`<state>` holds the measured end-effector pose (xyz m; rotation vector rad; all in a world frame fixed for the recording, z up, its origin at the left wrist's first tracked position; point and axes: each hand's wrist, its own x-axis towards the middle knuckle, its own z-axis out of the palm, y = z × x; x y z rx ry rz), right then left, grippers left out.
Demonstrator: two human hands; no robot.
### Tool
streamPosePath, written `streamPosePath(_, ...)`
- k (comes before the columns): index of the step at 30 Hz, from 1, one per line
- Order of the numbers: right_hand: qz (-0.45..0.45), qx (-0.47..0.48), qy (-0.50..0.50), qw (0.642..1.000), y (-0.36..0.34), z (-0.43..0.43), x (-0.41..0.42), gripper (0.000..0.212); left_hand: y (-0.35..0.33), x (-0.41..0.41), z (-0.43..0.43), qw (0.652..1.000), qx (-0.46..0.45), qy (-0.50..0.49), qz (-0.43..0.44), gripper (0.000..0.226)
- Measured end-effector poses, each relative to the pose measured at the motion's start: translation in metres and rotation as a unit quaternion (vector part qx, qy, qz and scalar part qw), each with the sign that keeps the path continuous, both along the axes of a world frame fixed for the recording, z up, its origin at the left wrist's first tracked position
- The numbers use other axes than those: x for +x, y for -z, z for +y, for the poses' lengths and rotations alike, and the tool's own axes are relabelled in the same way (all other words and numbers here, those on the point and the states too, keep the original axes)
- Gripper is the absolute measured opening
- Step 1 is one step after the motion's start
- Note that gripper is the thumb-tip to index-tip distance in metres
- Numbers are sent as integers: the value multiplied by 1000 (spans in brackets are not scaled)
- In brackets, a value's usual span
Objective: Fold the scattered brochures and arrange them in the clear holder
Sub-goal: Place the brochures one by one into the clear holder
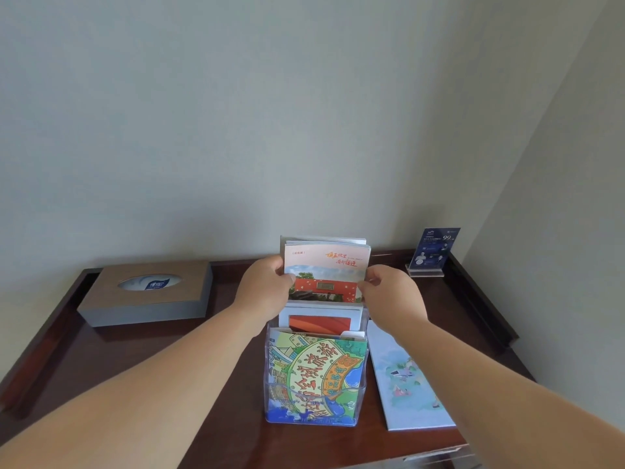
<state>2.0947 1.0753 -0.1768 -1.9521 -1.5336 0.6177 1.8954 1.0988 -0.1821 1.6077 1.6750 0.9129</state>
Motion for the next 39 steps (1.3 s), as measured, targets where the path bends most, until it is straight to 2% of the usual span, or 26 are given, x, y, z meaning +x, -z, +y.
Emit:
streamPosePath(17,18,-76,-19,997,10,1,0,24,8,1,4,995,-65,25,72,36)
streamPosePath(24,35,-46,-35,998,8,-2,-7,28,9,-2,5,995,-56,-10,83,33)
streamPosePath(33,4,-35,-11,999,11,-1,-3,12,8,-1,2,995,-40,20,90,34)
streamPosePath(39,-24,-49,-12,998,9,-2,-5,22,9,0,4,992,-33,6,118,30)
